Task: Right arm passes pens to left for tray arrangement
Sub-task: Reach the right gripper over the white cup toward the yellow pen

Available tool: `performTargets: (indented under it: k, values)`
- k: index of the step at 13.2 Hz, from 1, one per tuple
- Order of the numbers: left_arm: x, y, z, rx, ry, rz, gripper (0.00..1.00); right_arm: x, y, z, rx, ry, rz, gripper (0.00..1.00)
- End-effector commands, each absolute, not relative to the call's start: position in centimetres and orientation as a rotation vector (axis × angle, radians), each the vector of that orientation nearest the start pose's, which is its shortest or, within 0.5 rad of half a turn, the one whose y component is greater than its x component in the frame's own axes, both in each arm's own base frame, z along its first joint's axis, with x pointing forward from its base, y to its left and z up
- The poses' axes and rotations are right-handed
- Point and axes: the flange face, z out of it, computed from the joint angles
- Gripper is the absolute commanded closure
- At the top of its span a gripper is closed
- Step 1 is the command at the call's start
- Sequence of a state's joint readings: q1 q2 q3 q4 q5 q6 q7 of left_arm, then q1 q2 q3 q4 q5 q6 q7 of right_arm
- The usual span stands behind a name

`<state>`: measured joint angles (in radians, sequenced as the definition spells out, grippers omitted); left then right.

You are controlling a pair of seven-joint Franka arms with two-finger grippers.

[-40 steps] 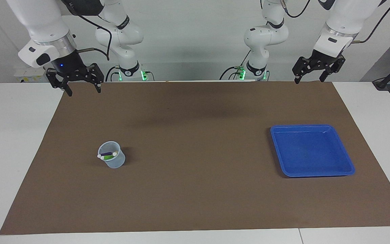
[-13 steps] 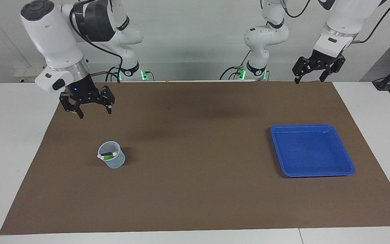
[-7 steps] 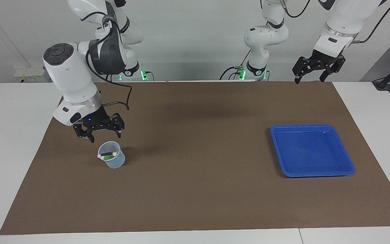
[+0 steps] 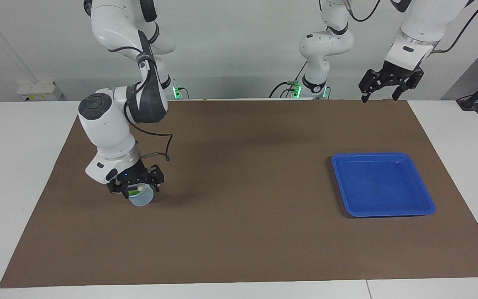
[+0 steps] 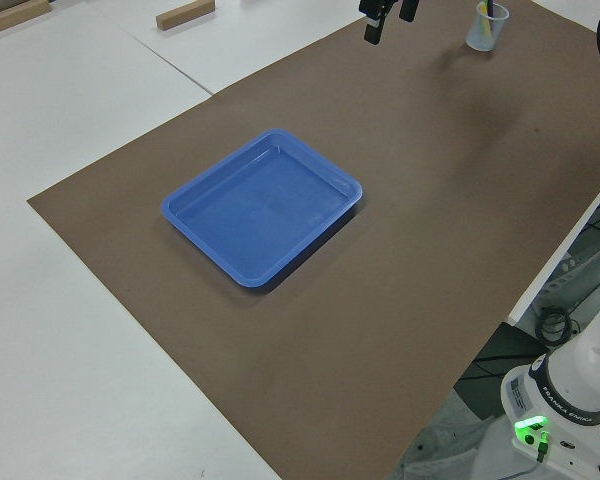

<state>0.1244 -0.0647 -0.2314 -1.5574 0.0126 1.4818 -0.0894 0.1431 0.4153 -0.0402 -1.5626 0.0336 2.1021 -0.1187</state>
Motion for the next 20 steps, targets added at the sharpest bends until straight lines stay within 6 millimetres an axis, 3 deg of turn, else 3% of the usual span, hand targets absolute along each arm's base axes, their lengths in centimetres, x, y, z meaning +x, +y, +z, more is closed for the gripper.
performTargets:
  k: [1,3,11,14,20]
  values:
    - [51.3,-6.2,65.8,-3.095,0.050,0.019,0.00,68.3,7.5,39.6,-3.086,-0.404,-0.158,0.00]
    - [51.3,-6.2,65.8,-3.095,0.050,0.019,0.00,67.5,7.2,38.4,-3.088,-0.398,-0.122,0.00]
    - [51.3,-5.7,65.8,-3.096,0.036,0.019,0.00,66.8,6.6,39.4,-3.122,-0.426,-0.036,0.00]
    - [51.3,-5.7,65.8,-3.096,0.036,0.019,0.00,66.9,6.1,39.4,-3.148,-0.448,-0.039,0.08]
    - [51.4,-5.7,65.8,-3.096,0.036,0.017,0.00,66.7,6.3,39.3,-3.147,-0.450,-0.030,0.35]
